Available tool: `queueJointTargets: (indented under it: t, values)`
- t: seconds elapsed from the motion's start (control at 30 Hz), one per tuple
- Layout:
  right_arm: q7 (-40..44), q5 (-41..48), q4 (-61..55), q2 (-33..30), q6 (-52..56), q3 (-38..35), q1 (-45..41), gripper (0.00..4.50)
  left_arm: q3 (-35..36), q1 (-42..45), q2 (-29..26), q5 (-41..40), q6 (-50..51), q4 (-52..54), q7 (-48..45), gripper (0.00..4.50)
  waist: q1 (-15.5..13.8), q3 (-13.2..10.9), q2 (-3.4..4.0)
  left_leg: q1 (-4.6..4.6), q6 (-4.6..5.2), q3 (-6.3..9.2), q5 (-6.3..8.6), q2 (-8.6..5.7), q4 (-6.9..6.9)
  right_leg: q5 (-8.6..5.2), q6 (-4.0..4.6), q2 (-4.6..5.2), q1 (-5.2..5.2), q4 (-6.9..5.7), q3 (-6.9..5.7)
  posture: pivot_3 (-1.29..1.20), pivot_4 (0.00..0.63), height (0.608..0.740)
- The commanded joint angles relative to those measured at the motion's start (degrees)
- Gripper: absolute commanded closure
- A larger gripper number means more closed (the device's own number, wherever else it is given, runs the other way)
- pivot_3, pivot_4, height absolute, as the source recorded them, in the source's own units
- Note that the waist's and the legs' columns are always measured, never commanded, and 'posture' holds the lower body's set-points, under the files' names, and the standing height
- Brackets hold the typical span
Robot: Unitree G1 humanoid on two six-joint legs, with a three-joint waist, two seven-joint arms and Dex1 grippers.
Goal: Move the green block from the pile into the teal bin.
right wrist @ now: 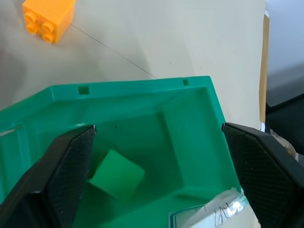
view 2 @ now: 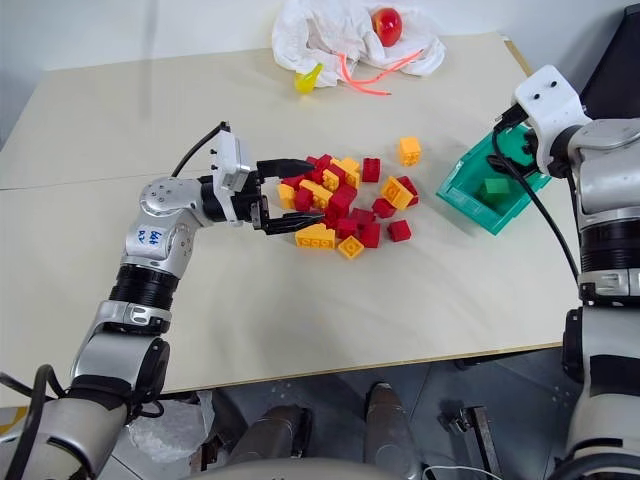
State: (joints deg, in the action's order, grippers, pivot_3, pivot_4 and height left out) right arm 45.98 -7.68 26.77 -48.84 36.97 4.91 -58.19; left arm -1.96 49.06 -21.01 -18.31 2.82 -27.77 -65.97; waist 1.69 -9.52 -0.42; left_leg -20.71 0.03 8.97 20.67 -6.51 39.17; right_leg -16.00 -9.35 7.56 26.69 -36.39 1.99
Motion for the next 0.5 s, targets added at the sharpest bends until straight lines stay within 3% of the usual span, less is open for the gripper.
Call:
queueJointTargets:
  t: [0.03,0.17,0.3,0.5]
  values:
    - [3.6,2.1,-5.4,-1.8,1.2,-0.9,0.5,0.02,2.8,-1.2,-1.3,-2.6,2.4,3.7,0.5,0.0,0.0,0.0,0.0,0.0,0.0,0.0,0.0,-0.01,0.0,0.0,0.0,0.01,0.0,0.0,0.0,0.0,0.15,0.74]
    - [13.6,9.2,-15.6,-2.7,6.3,-1.4,4.2,0.02,5.7,-7.6,-4.8,-4.5,7.0,10.7,2.0,0.0,0.2,0.0,0.01,0.0,0.0,0.0,0.0,0.05,-0.01,0.0,0.0,-0.04,0.02,0.01,0.01,0.0,0.15,0.74]
    - [23.5,19.9,-20.5,-1.2,4.5,-4.7,10.3,0.02,9.2,-16.0,-9.6,-6.5,10.0,17.1,2.3,0.0,-0.1,0.0,0.0,0.0,0.01,0.02,0.01,0.03,0.01,0.01,0.02,-0.01,0.02,0.02,0.01,0.0,0.15,0.74]
    - [33.8,22.9,-10.5,0.1,-16.5,-4.9,17.4,0.02,15.6,-27.4,-13.3,-9.9,9.3,23.5,2.7,0.0,-0.4,0.0,0.01,0.03,0.02,0.06,0.01,0.04,0.02,0.22,0.03,-0.02,-0.16,0.39,-0.04,0.0,0.15,0.74]
